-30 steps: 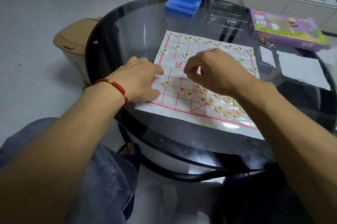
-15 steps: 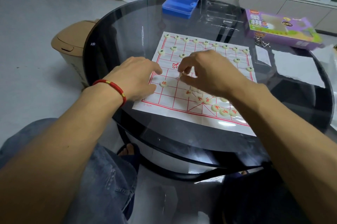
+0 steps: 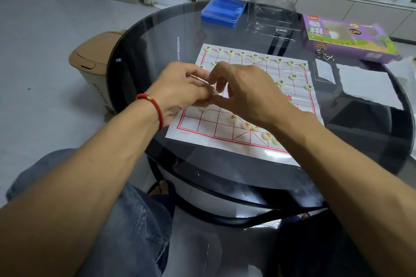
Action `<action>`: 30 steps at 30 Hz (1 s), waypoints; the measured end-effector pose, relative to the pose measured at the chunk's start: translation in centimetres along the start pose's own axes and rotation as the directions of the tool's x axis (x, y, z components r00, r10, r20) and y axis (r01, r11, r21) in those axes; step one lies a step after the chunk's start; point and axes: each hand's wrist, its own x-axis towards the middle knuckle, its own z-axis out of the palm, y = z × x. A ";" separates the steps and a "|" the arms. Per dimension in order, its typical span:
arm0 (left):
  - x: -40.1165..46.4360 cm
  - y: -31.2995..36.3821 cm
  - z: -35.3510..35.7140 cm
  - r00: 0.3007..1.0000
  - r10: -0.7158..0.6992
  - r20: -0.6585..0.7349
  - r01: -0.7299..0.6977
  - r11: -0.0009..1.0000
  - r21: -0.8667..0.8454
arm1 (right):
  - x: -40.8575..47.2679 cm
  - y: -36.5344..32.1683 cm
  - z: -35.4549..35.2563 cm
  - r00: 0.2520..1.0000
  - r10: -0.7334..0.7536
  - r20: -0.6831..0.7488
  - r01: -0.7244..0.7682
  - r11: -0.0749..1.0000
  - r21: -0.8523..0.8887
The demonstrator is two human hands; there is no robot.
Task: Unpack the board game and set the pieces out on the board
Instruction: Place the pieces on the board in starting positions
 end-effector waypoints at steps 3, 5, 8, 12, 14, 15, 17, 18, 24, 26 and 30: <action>1.2 -0.6 -0.5 0.982 0.134 -0.134 -0.081 0.936 0.343 | 0.0 0.8 -0.8 0.998 0.030 0.047 -0.030 1.000 -0.008; 1.9 -0.9 -1.1 0.963 0.231 -0.139 -0.109 0.803 0.585 | -0.3 2.3 -1.6 0.997 0.078 0.018 -0.079 0.996 0.040; 2.7 -1.4 -1.8 0.978 0.191 -0.087 -0.096 0.777 0.622 | -1.2 4.7 -2.1 0.989 0.134 0.064 -0.137 0.989 0.046; 3.4 -2.0 -1.6 0.984 0.172 -0.055 -0.094 0.751 0.653 | -2.0 5.8 -1.8 0.963 0.145 0.229 -0.147 0.989 -0.008; 3.7 -2.2 -1.4 0.981 0.189 -0.051 -0.105 0.726 0.679 | -2.0 5.7 -1.8 0.963 0.142 0.231 -0.145 0.989 -0.002; 3.8 -2.2 -1.3 0.980 0.192 -0.045 -0.107 0.710 0.696 | -2.0 5.7 -1.9 0.964 0.139 0.229 -0.144 0.990 0.005; 3.7 -2.1 -1.3 0.978 0.206 -0.041 -0.113 0.681 0.724 | -2.1 5.5 -1.9 0.965 0.123 0.232 -0.132 0.991 0.020; 3.6 -2.1 -1.4 0.976 0.216 -0.039 -0.119 0.670 0.733 | -2.2 5.4 -1.9 0.965 0.110 0.239 -0.120 0.992 0.028; 2.9 -1.6 -2.3 0.986 0.147 0.077 -0.151 0.598 0.787 | -2.2 4.3 -1.5 0.939 0.027 0.343 -0.050 0.997 0.058; 2.8 -1.4 -2.3 0.987 0.120 0.107 -0.157 0.584 0.796 | -2.0 3.9 -1.2 0.934 0.003 0.356 -0.023 0.998 0.053; 2.9 -1.5 -2.3 0.985 0.123 0.123 -0.172 0.571 0.803 | -1.6 3.4 -0.8 0.919 -0.011 0.394 -0.004 0.999 0.036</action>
